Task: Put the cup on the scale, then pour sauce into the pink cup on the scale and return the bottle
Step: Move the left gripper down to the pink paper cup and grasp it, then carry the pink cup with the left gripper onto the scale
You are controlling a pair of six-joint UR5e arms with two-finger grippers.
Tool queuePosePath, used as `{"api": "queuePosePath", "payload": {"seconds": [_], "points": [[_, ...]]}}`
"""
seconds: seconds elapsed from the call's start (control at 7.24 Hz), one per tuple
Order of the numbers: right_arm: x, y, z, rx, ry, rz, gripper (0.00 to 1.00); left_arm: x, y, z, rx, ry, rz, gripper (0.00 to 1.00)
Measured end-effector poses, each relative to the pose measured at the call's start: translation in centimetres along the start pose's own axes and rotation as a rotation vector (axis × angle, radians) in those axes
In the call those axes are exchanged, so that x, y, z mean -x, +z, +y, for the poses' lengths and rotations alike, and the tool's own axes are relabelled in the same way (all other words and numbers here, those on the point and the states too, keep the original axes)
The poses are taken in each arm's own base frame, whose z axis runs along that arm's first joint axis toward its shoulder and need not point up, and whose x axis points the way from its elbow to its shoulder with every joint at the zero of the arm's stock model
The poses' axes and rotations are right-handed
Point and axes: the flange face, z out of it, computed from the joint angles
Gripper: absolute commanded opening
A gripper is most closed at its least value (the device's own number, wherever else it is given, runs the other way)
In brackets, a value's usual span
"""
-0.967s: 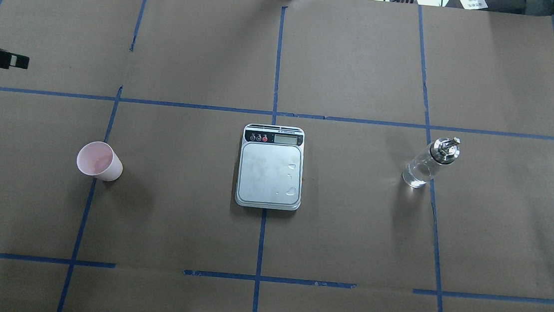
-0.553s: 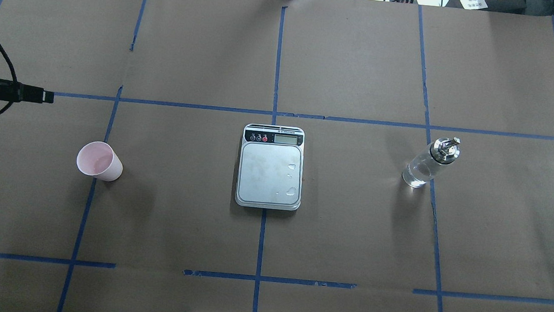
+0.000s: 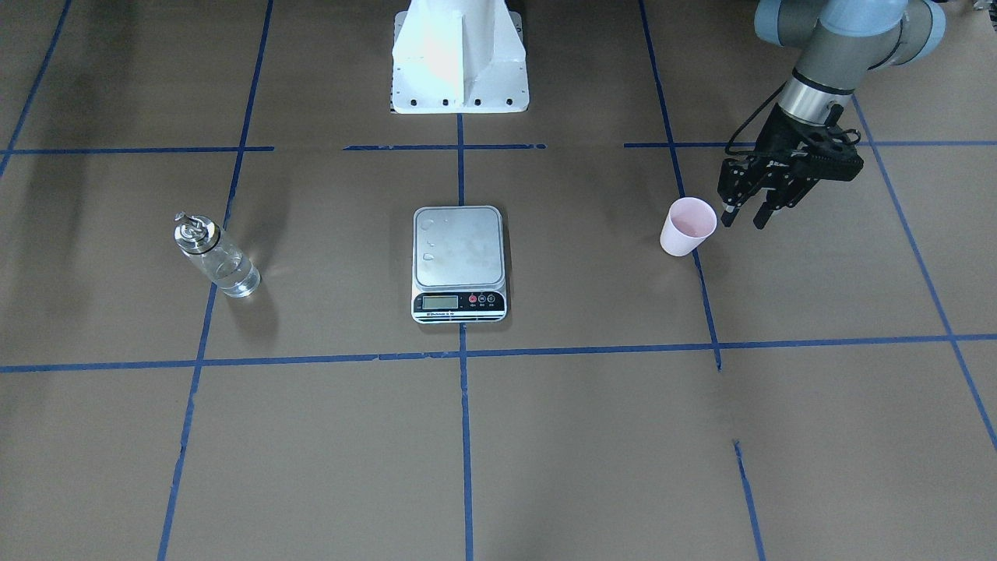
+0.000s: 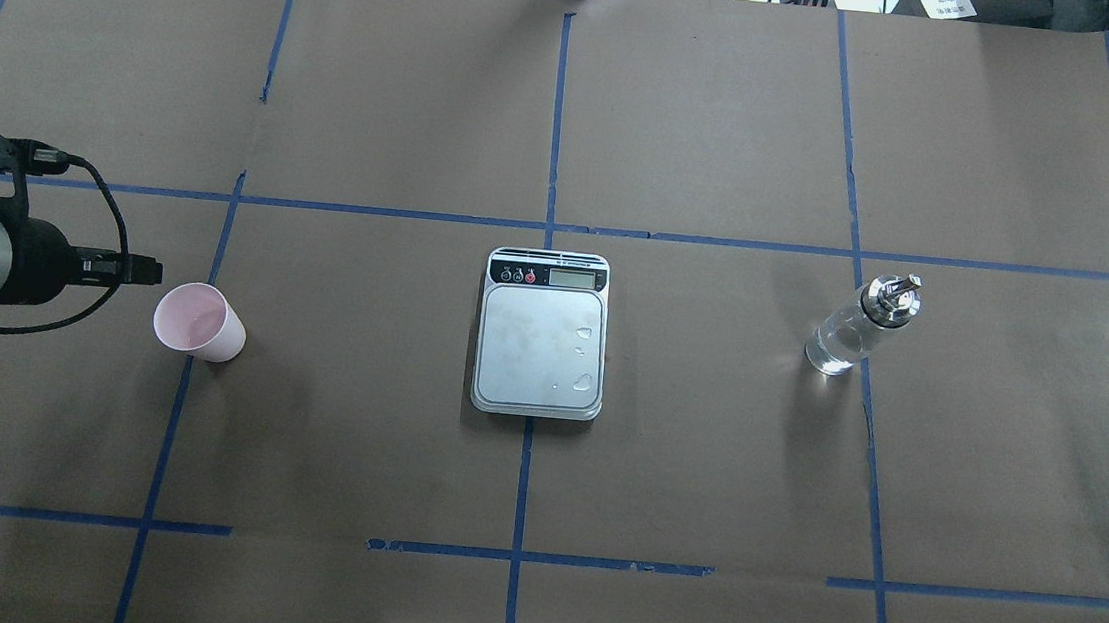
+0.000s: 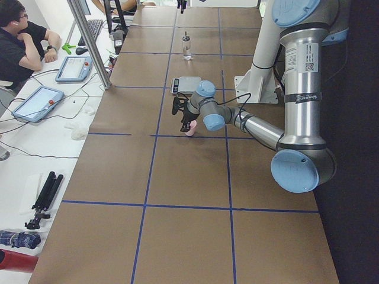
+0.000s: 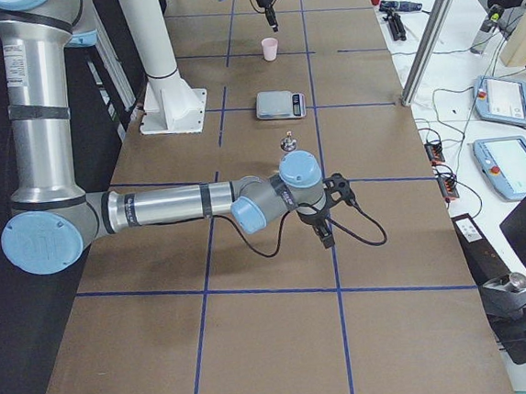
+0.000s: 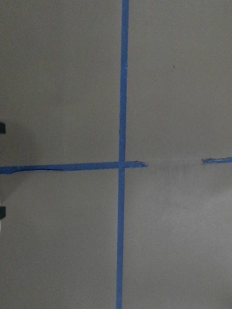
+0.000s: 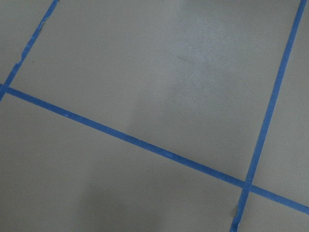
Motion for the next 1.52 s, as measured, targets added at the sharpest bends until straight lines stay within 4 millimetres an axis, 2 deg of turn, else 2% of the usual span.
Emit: {"api": "queuePosePath", "payload": {"seconds": [0.28,0.41,0.55,0.69,1.24,1.38,1.52], "points": [[0.0,0.0,0.0,0.0,0.0,0.0,1.0,-0.7,1.3,1.6,0.029,0.016,-0.005,0.56],[0.0,0.0,0.0,0.001,0.0,0.0,1.0,-1.1,1.7,2.2,0.036,0.025,-0.007,0.48],[0.0,0.0,0.0,0.001,0.001,0.0,1.0,-1.2,1.9,2.6,0.042,0.03,-0.009,0.13],[-0.1,0.1,0.0,0.002,0.001,0.0,1.0,-1.3,2.1,2.9,0.046,0.033,-0.013,0.0],[-0.1,0.1,0.0,0.002,0.002,0.0,1.0,-2.2,1.8,2.9,0.042,0.039,-0.018,0.0],[-0.1,0.1,0.0,0.002,0.001,0.0,1.0,-3.7,1.0,2.4,0.044,0.04,-0.02,0.0],[-0.1,0.1,0.0,0.002,0.002,0.0,1.0,-6.7,0.1,1.3,0.05,0.038,-0.028,0.0]]}}
